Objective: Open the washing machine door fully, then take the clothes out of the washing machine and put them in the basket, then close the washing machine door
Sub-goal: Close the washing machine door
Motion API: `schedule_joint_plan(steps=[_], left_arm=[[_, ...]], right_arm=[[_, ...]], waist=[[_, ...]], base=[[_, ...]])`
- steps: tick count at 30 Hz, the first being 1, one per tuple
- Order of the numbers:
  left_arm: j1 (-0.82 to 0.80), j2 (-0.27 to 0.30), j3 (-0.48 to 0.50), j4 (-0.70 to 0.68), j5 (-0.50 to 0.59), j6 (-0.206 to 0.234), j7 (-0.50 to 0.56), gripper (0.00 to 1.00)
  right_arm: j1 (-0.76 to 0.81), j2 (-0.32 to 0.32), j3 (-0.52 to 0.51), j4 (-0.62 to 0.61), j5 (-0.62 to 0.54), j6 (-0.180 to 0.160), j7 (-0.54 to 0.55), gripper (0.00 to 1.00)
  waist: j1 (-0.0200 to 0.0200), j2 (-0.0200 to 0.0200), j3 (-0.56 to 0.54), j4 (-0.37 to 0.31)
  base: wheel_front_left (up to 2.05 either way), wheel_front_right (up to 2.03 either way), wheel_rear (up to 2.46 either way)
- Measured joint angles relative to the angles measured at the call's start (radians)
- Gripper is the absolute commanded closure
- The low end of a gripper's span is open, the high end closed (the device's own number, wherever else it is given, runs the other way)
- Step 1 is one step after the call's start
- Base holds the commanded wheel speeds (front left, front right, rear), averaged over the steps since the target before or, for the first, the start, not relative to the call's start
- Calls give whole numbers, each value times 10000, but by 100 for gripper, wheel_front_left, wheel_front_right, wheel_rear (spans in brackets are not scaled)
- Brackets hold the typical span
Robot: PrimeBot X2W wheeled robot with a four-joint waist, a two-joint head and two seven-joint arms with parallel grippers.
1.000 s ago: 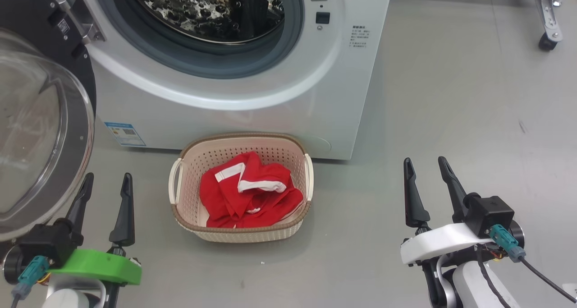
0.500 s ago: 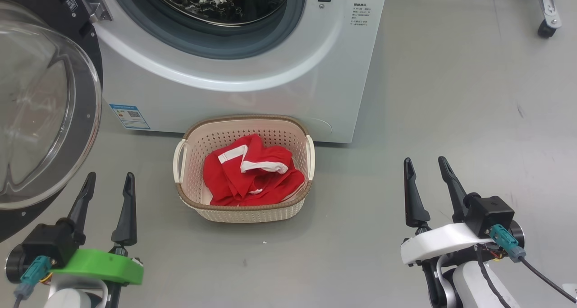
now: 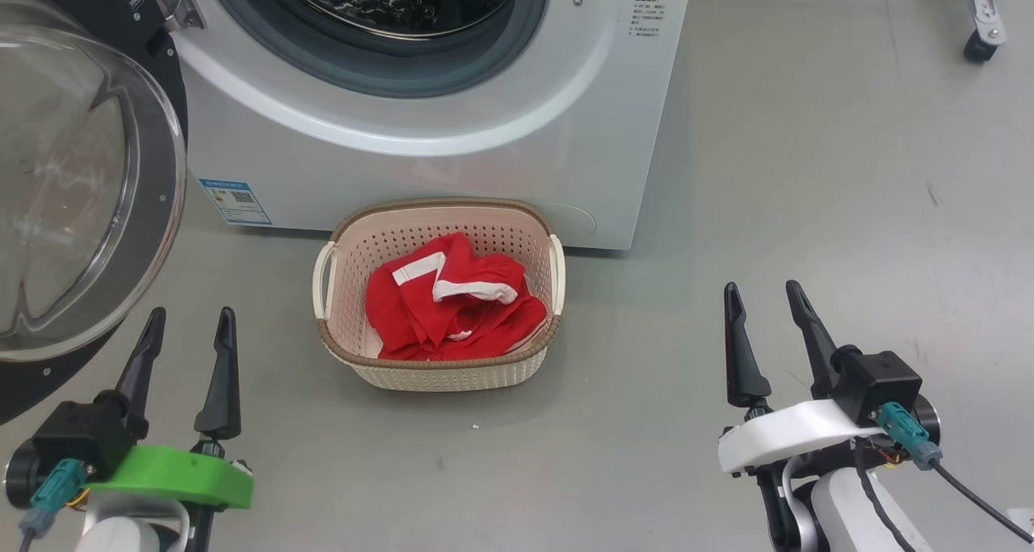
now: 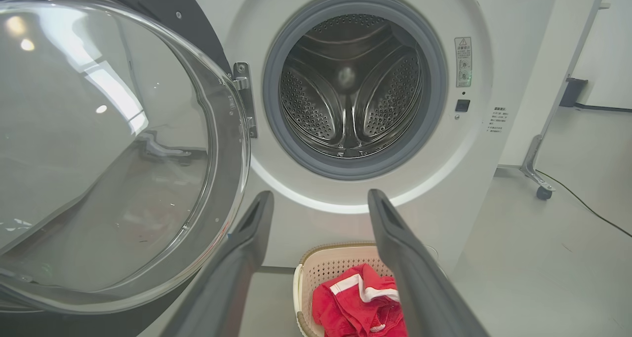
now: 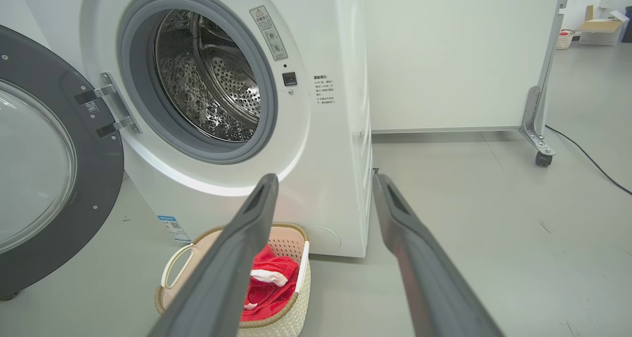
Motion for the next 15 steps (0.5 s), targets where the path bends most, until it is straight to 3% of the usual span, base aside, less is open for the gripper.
schedule_joint_plan(steps=[15], left_arm=[[0,-69,25,-12,96,-8,0,0]], right_arm=[[0,0,4,2,0,-2,0,0]], waist=[[0,0,-15,-2]], base=[[0,0,0]])
